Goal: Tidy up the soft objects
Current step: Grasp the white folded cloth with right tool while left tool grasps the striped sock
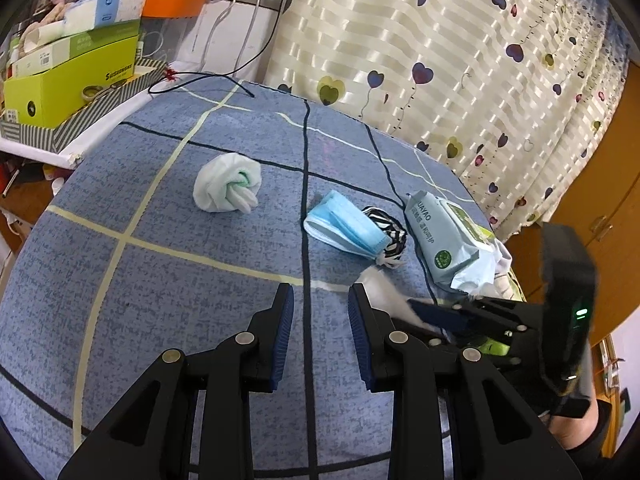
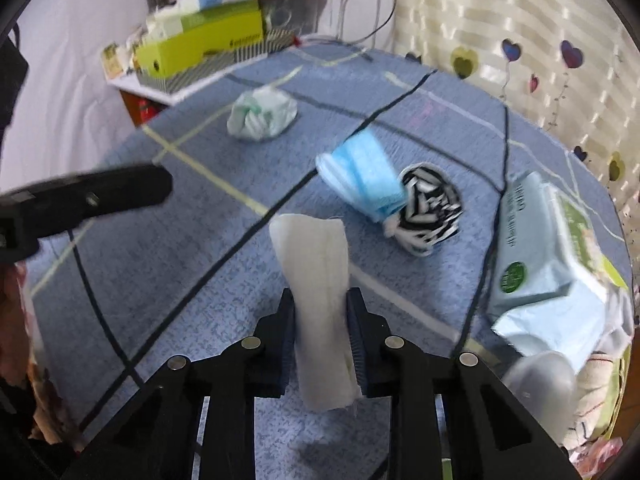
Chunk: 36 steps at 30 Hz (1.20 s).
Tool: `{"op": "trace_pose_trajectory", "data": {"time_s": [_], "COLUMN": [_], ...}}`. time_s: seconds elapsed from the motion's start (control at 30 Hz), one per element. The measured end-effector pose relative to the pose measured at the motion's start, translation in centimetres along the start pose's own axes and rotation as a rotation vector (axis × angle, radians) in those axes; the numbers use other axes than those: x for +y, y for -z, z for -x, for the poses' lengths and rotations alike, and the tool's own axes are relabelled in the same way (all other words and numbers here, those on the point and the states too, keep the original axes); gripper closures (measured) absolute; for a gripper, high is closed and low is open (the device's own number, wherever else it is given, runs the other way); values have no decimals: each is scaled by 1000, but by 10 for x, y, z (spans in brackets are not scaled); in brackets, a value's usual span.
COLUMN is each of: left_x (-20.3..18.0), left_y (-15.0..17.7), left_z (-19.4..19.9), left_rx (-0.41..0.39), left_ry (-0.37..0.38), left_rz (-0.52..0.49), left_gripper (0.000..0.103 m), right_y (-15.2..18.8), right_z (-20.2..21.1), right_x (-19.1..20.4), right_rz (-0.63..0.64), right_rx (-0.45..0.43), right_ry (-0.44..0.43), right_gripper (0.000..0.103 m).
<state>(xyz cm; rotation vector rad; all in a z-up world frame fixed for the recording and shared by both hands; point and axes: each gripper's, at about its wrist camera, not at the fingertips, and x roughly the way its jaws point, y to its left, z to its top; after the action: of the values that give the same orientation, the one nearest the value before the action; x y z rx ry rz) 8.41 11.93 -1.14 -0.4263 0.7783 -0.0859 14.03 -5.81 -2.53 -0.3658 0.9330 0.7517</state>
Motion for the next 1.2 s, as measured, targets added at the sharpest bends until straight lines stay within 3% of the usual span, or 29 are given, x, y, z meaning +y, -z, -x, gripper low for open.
{"op": "trace_pose_trajectory", "data": {"time_s": [0.33, 0.67, 0.8, 1.0, 1.2], "left_x": [-37, -91, -103, -108, -109], "left_y": [-24, -46, -53, -56, -51], "left_z": [-22, -76, -104, -143, -171], "left_rx": [22, 95, 122, 170, 230], "left_ry": [50, 76, 45, -18, -132], "left_rz": [-99, -301, -347, -379, -395], "left_gripper": [74, 73, 59, 57, 57], "right_y": [0, 15, 22, 29, 32], "right_z": [77, 119, 123, 122, 121], "right_x": [-38, -87, -101, -117, -127], "right_rz": [-93, -194, -215, -242, -256], "right_rx": [-185, -270, -277, -285, -292], "right_ry": [64, 130, 134, 128, 113], "right_gripper": [80, 80, 80, 80, 80]}}
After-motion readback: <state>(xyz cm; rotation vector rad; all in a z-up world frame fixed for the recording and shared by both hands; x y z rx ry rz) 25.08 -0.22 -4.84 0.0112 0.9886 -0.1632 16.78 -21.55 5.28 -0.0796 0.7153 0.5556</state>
